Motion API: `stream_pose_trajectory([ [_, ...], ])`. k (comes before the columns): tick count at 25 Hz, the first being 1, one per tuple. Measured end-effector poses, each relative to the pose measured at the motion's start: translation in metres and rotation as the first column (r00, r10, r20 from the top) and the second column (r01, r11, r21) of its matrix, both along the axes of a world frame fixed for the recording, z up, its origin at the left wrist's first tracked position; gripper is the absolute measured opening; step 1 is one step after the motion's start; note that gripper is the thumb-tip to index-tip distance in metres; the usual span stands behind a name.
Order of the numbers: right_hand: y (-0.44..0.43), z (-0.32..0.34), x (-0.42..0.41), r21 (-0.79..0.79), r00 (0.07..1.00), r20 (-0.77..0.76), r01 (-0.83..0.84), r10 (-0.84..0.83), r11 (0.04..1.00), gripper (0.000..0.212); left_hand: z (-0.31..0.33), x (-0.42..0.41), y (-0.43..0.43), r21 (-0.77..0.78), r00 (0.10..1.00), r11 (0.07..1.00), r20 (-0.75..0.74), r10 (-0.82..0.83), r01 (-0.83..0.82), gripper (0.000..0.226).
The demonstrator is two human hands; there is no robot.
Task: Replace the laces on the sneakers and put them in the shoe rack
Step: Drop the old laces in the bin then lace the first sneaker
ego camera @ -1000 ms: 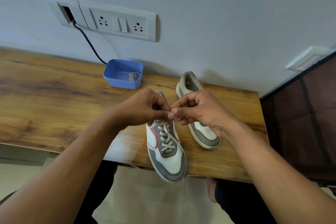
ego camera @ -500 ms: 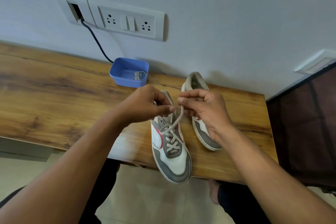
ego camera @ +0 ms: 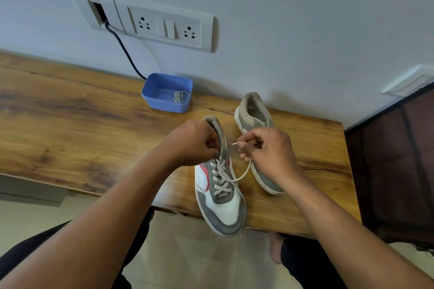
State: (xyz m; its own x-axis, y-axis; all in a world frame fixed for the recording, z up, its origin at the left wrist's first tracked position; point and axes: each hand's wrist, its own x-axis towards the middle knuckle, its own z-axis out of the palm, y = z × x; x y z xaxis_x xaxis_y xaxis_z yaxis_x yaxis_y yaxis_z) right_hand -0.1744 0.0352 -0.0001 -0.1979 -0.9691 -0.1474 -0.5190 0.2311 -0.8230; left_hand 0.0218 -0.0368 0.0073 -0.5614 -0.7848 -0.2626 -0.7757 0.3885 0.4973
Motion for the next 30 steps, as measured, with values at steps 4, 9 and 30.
stream_pose_trajectory([
  [4, 0.003, -0.002, 0.007, 0.034, 0.997, -0.031, -0.064, 0.066, 0.997, 0.011, -0.003, -0.003, -0.001, 0.010, 1.000, 1.000, -0.010, -0.004, 0.004, 0.005],
  [9, 0.002, 0.001, 0.011, 0.045, 0.993, -0.078, -0.087, 0.090, 0.995, 0.010, -0.004, -0.005, -0.001, 0.018, 1.000, 1.000, -0.019, 0.000, 0.000, 0.003],
  [30, 0.033, -0.011, 0.063, -0.134, 0.891, -0.454, -0.049, -0.018, 0.990, 0.012, -0.010, -0.003, 0.006, 0.108, 0.973, 0.977, -0.118, 0.198, -0.186, 0.004],
])
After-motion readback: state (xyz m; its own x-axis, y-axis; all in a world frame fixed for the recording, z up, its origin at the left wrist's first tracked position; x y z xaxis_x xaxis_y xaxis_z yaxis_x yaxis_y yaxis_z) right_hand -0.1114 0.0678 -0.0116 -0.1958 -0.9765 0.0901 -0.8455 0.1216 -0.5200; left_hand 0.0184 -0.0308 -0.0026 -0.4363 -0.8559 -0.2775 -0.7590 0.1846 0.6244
